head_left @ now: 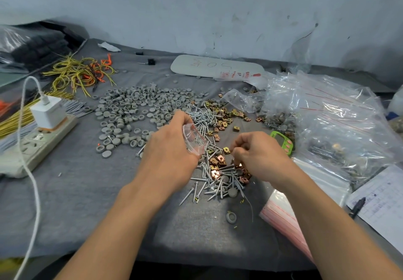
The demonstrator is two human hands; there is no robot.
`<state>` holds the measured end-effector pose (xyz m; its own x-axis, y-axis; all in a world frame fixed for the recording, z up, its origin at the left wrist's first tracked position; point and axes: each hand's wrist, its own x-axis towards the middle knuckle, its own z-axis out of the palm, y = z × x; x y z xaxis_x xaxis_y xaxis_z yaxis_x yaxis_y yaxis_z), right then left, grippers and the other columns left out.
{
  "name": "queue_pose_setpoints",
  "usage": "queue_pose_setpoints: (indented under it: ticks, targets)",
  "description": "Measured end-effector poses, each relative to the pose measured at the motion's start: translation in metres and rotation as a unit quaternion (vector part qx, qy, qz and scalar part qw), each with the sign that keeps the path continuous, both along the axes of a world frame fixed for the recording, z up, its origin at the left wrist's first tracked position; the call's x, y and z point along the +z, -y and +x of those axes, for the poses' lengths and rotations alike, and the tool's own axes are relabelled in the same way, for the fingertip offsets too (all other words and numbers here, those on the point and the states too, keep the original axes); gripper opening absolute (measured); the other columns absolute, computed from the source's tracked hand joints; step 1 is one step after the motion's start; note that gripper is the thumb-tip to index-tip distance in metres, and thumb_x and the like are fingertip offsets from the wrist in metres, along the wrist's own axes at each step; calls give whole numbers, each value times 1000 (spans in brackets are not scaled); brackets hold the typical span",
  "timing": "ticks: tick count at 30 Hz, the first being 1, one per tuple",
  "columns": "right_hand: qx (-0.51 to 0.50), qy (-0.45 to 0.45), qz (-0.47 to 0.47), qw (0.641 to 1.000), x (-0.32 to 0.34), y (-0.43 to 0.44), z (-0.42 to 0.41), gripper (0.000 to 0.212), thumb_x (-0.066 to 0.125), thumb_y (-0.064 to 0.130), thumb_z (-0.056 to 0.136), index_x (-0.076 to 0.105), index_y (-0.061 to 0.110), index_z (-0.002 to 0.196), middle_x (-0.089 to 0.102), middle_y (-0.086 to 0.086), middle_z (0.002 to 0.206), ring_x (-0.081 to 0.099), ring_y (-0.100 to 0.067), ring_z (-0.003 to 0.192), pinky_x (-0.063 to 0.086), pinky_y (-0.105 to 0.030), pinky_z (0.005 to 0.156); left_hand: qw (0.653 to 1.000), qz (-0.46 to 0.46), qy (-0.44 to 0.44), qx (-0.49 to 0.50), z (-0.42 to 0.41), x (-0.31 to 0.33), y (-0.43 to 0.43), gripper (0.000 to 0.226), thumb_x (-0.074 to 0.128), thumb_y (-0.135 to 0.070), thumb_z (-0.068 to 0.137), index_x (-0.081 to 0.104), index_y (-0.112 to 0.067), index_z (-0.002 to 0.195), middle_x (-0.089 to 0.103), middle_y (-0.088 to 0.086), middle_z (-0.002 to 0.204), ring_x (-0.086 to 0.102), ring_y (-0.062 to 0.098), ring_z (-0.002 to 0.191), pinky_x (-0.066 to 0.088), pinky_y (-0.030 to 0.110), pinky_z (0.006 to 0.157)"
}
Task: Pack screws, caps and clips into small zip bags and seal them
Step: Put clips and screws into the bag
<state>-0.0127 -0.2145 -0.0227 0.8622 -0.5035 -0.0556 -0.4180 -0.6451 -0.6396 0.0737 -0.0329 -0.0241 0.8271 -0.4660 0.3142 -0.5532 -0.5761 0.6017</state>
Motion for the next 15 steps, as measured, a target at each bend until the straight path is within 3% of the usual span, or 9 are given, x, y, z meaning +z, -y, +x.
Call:
queue_pose_setpoints:
  ticks: [3, 5, 7, 9, 12, 15]
  targets:
    - [-13, -35, -91, 995, -2, -2, 1, 18, 66, 23, 97, 67, 30, 80, 73, 7, 81, 68, -13, 76, 52, -26, 64, 1000, 3, 5, 0, 2, -1, -1, 51, 84, -27, 81, 38, -43, 97, 65, -12, 91, 59, 4, 73, 49, 28, 59]
    - [-29, -41, -174, 983, -1, -8, 1, 7, 68, 29, 95, 74, 32, 92, 73, 4, 93, 67, -23, 92, 56, -35, 76, 1000, 5, 6, 4, 3, -2, -1, 52, 85, -30, 80, 38, -44, 97, 65, -13, 89, 57, 1, 73, 45, 24, 58]
    - [-21, -31, -234, 972, -1, -15, 2, 11, 71, 28, 93, 77, 34, 101, 70, 3, 102, 61, -27, 105, 50, -36, 77, 1000, 4, 9, 10, 4, -2, -1, 51, 84, -31, 81, 38, -44, 97, 65, -13, 89, 57, 1, 74, 48, 28, 59]
    - [19, -34, -237, 971, 0, -22, 5, 19, 74, 23, 91, 77, 35, 106, 65, 3, 109, 58, -26, 111, 46, -36, 80, 1000, 4, 14, 11, 4, -3, -2, 49, 83, -31, 82, 38, -43, 96, 65, -13, 88, 58, 2, 72, 48, 27, 58]
    - [76, -102, -201, 971, 1, -31, 9, 34, 72, 13, 88, 73, 34, 114, 73, -2, 114, 66, -28, 106, 57, -41, 88, 1000, 2, 18, 13, 5, -4, -2, 47, 82, -31, 82, 38, -42, 96, 66, -12, 87, 59, 5, 71, 44, 25, 57]
    - [72, -94, -180, 976, 3, -30, 8, 23, 68, 15, 93, 75, 30, 109, 75, -4, 108, 69, -27, 99, 59, -40, 86, 1000, -2, 13, 17, 3, -3, -2, 45, 81, -33, 81, 40, -42, 97, 66, -12, 87, 61, 9, 73, 51, 35, 61]
